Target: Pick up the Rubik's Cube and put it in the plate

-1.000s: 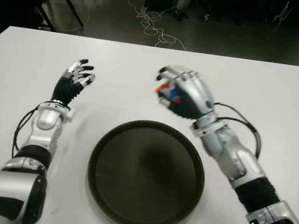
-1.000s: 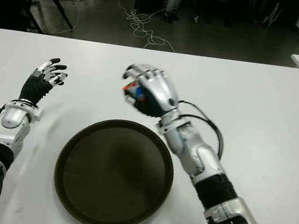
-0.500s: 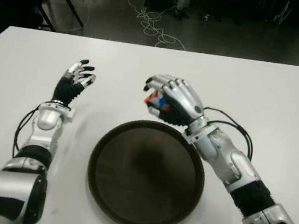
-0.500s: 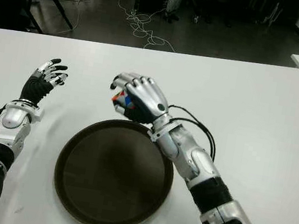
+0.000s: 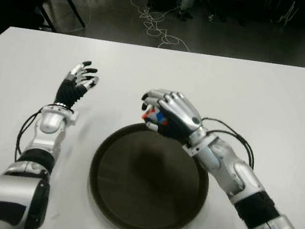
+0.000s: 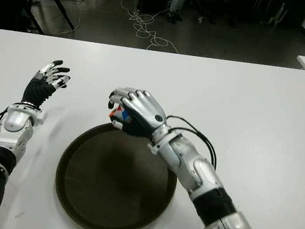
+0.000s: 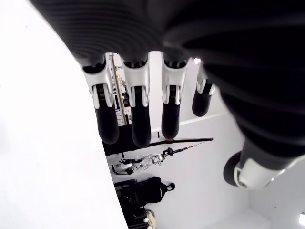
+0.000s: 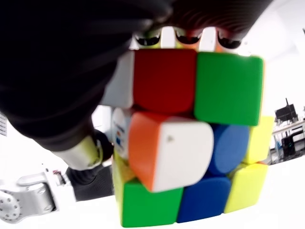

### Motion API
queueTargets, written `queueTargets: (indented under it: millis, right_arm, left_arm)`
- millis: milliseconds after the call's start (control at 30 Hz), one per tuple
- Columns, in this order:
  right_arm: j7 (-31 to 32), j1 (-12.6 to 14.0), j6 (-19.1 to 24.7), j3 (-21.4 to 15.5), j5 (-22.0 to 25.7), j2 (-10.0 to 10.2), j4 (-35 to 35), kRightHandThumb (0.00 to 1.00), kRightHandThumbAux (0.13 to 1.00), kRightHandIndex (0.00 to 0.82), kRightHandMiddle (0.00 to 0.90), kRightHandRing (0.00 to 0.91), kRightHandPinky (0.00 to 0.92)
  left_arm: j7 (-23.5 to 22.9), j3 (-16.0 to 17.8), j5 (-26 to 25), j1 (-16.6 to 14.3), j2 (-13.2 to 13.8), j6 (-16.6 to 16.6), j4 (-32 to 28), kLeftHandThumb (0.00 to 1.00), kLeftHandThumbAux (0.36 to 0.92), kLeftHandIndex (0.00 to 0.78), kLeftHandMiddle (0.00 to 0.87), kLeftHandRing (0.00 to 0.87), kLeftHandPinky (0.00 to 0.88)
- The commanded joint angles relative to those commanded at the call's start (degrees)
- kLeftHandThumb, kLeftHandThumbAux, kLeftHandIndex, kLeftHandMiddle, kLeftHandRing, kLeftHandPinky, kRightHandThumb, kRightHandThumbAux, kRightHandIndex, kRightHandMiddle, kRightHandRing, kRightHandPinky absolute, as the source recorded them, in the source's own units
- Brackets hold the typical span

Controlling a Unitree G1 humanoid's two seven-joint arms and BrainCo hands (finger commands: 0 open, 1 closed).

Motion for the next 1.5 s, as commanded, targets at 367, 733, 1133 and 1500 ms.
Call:
queueTargets:
  millis: [367,733,1133,1500]
  right_arm:
    - [0.17,2.27,-0.92,0.11,0.12,0.09,2.03,0.841,0.682,0.429,0.483,0.702,0.743]
    - [1.14,2.85,-0.04,-0.02,0.22,0.32,1.90,0.841,0.682,0.428,0.483,0.701,0.733]
    - [2.08,2.36,-3.48,0.03,2.93,0.12,3.61,0.832,0.693,0.375,0.530,0.613,0.624]
    - [2.28,0.02,-9.36,0.72,3.05,-0.61,8.22,0.707,0.730,0.401,0.118,0.121,0.141]
  left_arm:
    - [-0.64,0.10,-0.31,-0.06,-0.24,0.13,-0.07,0.065,0.590,0.136,0.241,0.250,0.278]
    - [-0.49,-0.31,0.27,0.11,-0.06,0.26,-0.41,0.049,0.568,0.131,0.225,0.233,0.260]
    - [-0.24,-0.46,0.77,0.13,-0.06,-0.13,-0.50,0.045,0.542,0.136,0.227,0.238,0.264]
    - [-1.10,-0.10,0.15,0.23,-0.34,-0.97,-0.59,0.040,0.548,0.140,0.232,0.251,0.282]
